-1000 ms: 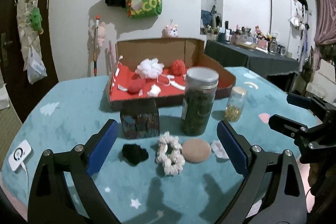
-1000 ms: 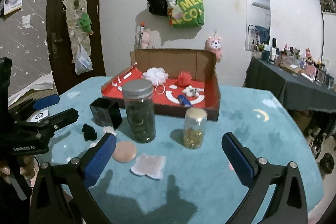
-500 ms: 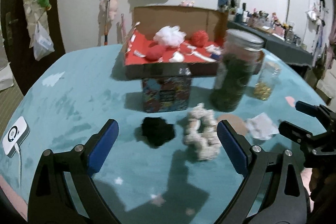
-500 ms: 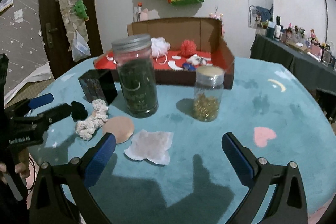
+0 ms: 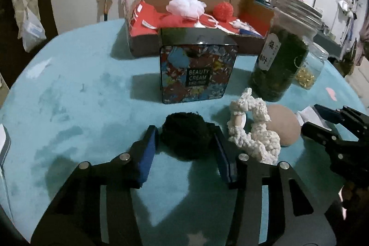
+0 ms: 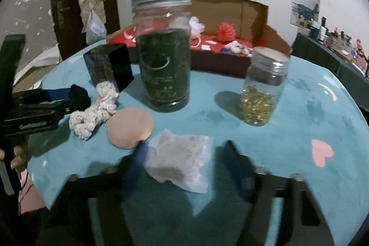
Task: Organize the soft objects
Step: 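Grasp the black fuzzy ball with the left tool while the right tool grasps the white cloth, then carry the black ball and white cloth up and over into the box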
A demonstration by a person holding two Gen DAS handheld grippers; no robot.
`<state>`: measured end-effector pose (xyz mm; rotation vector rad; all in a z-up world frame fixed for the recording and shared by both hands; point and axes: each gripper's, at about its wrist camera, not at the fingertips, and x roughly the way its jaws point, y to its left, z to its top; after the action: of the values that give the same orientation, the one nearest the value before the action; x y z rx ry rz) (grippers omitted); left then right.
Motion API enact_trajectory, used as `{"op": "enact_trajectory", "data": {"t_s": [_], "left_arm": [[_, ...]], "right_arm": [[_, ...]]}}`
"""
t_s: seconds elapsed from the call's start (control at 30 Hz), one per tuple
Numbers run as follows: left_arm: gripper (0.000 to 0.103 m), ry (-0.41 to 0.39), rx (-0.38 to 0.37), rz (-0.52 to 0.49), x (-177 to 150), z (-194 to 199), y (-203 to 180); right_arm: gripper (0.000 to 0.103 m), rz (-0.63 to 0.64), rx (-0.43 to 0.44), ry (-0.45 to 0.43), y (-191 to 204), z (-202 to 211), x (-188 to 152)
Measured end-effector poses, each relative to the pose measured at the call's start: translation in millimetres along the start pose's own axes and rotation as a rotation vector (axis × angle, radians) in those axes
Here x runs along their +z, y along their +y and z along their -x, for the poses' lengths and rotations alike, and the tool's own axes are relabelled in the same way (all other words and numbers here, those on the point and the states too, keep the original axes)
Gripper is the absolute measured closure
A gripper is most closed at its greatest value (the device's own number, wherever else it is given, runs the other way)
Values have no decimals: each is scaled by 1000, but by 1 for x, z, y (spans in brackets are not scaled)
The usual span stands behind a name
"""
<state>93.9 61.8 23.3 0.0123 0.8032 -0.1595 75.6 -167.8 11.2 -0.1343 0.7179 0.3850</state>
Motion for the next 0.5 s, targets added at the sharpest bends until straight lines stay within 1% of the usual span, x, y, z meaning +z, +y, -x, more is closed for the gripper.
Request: {"op": "enact_trajectory", "data": {"t_s": [0.03,0.1,0.17,0.33,0.5], "left_arm": [[69,-7,-11,-6,0,2,-1],[70,-12,-12,-3,0,4,-3],[70,-20,-24,1,-1,7,-3],[71,-38,-40,-10,-2,19,-9],[71,-49,-54,-28,-3,27,-16]], "right_arm": [[54,9,9,3,1,-1,0],[72,24,20,3,4,0,-1],[79,43,22,-3,7,3,-3],[83,22,49,-8,3,8,-3],[85,12,45,-28,1,16,-2]]}}
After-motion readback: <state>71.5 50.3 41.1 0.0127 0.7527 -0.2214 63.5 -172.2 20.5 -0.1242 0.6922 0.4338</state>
